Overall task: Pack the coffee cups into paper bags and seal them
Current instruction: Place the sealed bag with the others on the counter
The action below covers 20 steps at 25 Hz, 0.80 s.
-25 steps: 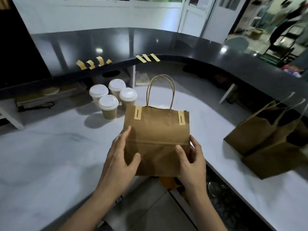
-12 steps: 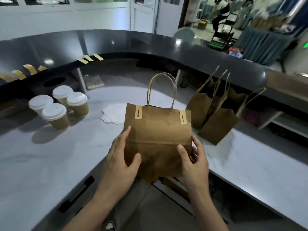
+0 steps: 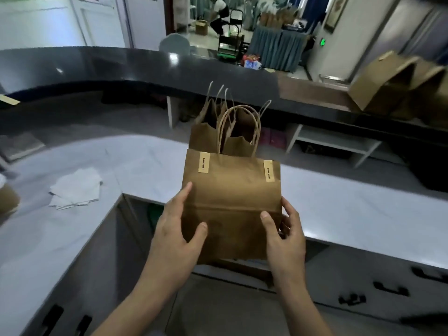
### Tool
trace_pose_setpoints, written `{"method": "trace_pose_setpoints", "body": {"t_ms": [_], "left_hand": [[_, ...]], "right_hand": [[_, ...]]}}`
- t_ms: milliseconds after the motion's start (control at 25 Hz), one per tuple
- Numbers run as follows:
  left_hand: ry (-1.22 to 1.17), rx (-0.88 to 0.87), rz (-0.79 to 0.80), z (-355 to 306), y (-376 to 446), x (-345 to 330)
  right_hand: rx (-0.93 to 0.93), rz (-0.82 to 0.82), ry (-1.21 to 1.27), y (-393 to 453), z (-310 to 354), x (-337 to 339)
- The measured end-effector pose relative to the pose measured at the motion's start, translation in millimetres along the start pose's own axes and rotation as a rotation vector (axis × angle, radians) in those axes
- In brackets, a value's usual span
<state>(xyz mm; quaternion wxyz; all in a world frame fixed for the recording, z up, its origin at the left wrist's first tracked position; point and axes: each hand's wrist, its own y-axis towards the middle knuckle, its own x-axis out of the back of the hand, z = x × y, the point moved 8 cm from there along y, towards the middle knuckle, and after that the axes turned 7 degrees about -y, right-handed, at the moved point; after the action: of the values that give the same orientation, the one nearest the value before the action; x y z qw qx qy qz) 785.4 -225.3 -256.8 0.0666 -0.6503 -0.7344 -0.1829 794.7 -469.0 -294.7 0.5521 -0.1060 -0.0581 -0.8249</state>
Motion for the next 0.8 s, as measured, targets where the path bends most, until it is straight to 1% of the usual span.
{"method": "trace_pose_setpoints", "body": {"t_ms": [160,320,480,640,800], "left_hand": [[-0.002,-0.081,0.117,-15.4,10.1,-41.0],[0.005,-0.106,0.208,-18.8,21.8,-69.5],[-0.015,-0.106,0.281,-15.1,41.9,-89.8],[-0.062,-0.108,0.364,-17.0,79.6,-114.1],[-0.082,-0.142,0.455,-28.1,119.0,-143.0]], "right_hand": [[-0.007,-0.145,0.009,2.5,-12.3,44.5],[-0.027,-0.246,0.02,8.5,-21.4,68.1],[-0.054,-0.298,0.031,20.4,-26.6,76.0],[-0.092,-0.357,0.044,39.2,-29.4,81.8],[-0.113,-0.452,0.046,67.4,-25.9,90.6]]}}
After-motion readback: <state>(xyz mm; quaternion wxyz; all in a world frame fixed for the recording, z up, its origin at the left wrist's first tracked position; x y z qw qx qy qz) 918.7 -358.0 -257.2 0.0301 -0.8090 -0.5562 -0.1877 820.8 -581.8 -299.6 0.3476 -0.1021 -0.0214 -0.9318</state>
